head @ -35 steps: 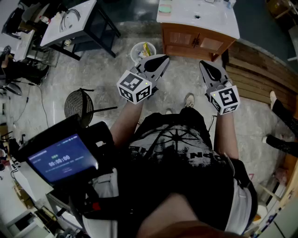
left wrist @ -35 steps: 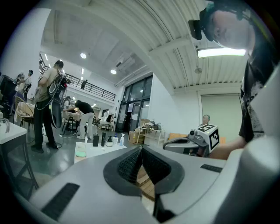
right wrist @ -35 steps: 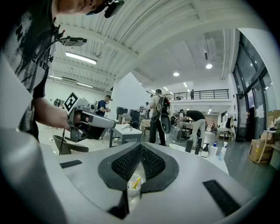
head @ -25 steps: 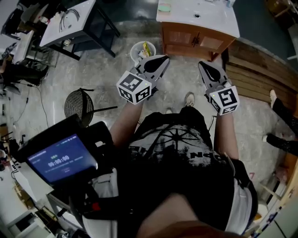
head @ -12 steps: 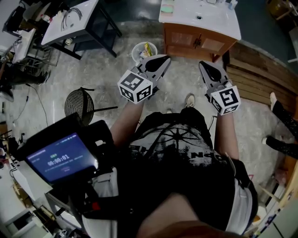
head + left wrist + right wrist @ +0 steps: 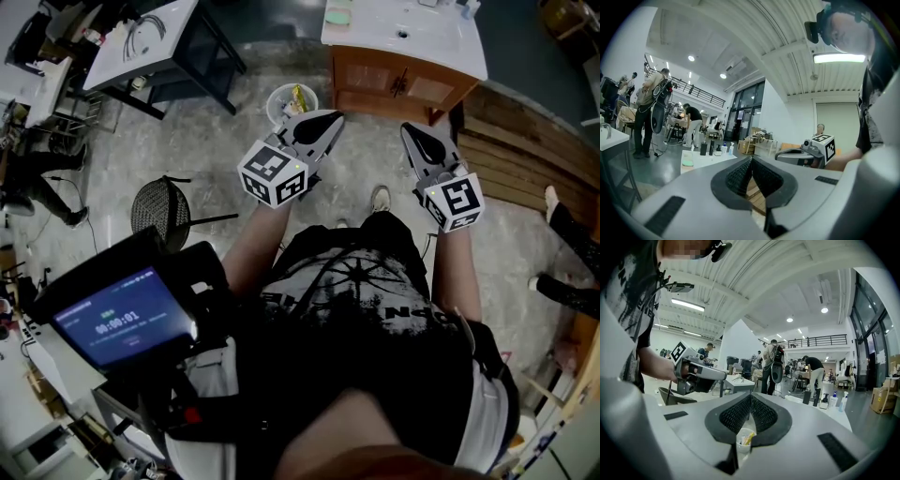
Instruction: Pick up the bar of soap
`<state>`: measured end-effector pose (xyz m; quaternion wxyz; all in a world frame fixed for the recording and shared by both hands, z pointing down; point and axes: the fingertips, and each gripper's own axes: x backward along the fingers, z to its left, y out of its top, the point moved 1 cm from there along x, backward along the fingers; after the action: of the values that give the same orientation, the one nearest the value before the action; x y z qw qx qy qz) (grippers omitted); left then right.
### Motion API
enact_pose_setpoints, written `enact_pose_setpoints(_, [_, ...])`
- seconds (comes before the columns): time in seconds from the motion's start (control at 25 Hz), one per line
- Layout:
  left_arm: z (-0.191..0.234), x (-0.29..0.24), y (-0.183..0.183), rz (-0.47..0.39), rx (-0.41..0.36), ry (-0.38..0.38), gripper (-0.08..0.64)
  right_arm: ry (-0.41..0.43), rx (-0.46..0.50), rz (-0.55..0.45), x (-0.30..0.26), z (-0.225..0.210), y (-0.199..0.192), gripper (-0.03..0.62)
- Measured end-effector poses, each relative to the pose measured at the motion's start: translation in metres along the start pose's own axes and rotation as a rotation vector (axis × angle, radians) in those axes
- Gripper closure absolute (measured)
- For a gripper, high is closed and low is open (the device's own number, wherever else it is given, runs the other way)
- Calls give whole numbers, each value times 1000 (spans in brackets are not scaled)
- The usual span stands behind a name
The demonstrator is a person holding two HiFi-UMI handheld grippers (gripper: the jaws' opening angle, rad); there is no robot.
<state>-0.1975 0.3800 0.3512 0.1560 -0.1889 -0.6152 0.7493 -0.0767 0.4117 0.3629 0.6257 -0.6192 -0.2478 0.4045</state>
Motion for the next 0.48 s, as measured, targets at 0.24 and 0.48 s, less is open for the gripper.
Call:
enact_pose_setpoints(0.24, [31,-23,-9,12,20,14,548,12,-7,19,-28,-25,-13,577])
enact_pose_setpoints(0.48, [36,-32,-3,17,30,26,549,29,-12,11,-36,-36,-7,577])
